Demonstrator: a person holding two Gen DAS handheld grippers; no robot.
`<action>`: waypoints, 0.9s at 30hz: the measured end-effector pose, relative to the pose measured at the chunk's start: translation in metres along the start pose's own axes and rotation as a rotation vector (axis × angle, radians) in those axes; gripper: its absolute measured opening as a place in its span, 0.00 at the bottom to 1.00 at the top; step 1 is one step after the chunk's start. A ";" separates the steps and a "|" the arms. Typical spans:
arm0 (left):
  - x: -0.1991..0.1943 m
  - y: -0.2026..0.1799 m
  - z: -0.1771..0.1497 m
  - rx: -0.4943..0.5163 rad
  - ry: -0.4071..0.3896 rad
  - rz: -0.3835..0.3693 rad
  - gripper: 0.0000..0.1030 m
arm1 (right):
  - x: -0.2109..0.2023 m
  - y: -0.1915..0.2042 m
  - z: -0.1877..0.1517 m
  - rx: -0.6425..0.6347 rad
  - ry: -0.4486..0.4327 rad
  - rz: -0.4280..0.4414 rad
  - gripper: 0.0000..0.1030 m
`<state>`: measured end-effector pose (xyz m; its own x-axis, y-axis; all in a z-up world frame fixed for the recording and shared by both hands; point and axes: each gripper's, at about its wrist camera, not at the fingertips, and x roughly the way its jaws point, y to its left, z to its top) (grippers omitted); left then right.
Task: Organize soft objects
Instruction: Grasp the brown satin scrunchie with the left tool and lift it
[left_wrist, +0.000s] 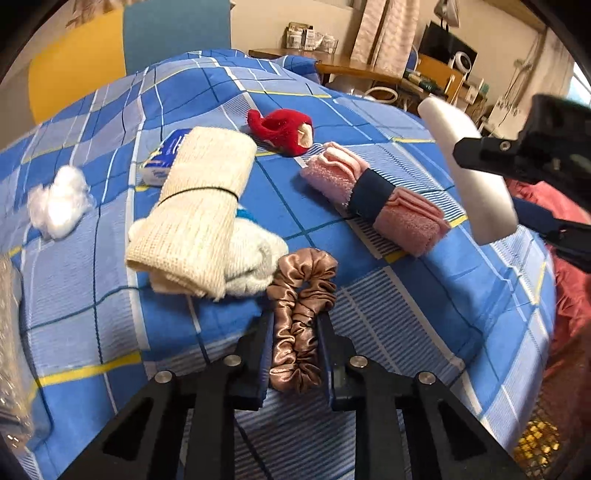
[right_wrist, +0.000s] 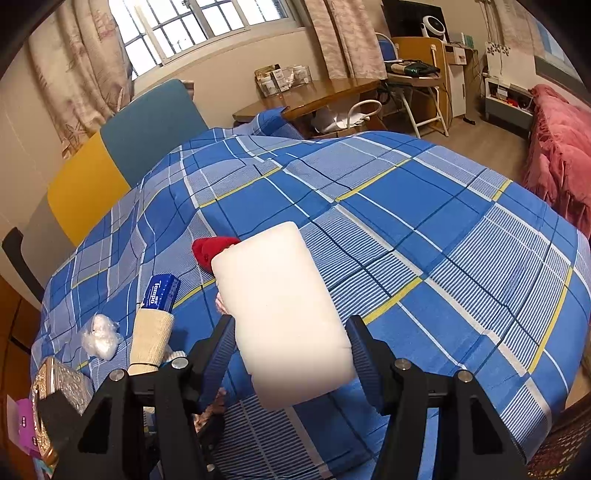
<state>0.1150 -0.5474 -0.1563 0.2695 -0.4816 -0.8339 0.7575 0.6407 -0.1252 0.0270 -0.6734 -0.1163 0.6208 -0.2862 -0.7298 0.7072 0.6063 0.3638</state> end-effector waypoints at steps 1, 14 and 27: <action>0.000 0.001 -0.001 -0.009 -0.003 -0.001 0.37 | 0.000 -0.001 0.000 0.008 0.002 0.005 0.60; 0.004 -0.012 0.002 0.079 -0.002 0.058 0.22 | 0.003 0.001 -0.001 0.000 0.015 0.009 0.60; -0.091 0.033 0.044 0.031 -0.169 0.057 0.18 | 0.002 0.013 -0.004 -0.061 0.008 0.029 0.60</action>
<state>0.1422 -0.5085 -0.0605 0.4068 -0.5407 -0.7363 0.7552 0.6525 -0.0619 0.0363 -0.6634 -0.1153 0.6376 -0.2623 -0.7243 0.6673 0.6580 0.3491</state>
